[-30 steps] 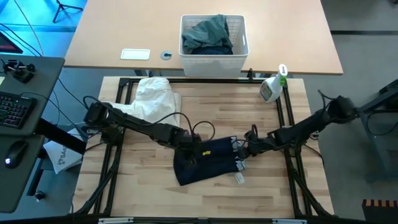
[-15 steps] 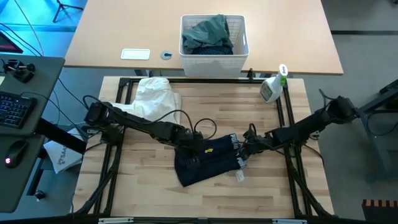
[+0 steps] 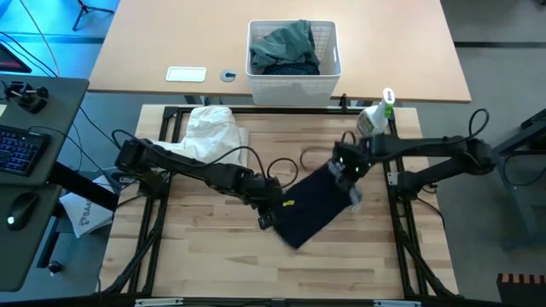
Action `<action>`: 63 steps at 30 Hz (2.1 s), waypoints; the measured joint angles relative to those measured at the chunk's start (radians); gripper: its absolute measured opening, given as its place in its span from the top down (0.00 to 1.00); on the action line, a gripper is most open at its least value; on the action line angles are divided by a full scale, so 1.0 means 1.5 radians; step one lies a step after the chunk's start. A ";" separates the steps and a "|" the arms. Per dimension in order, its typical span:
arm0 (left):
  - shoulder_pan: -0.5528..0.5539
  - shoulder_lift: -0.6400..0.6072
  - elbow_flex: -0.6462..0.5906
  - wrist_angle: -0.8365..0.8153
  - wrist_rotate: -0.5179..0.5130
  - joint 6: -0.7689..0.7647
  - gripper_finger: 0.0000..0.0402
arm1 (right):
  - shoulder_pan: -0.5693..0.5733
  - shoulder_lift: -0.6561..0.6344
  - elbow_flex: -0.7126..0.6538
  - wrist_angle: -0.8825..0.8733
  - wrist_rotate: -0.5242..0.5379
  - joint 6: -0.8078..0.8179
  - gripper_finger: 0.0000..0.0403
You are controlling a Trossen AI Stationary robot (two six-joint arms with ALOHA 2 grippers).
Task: Fold Laundry from Bin
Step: Fold the blue boxer short
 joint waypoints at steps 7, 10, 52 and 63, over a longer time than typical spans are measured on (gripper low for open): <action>0.000 -0.044 0.000 -0.087 -0.006 -0.028 0.91 | -0.066 0.048 0.137 -0.060 -0.025 -0.114 1.00; 0.000 -0.074 0.000 -0.132 -0.028 -0.030 0.91 | -0.045 0.080 0.152 -0.020 -0.076 -0.115 1.00; -0.006 -0.184 0.121 -0.412 -0.185 0.035 0.91 | -0.040 0.177 0.327 -0.105 0.146 -0.221 1.00; -0.037 -0.206 0.121 -0.406 -0.229 0.053 0.91 | 0.028 0.314 0.295 0.071 0.112 -0.206 1.00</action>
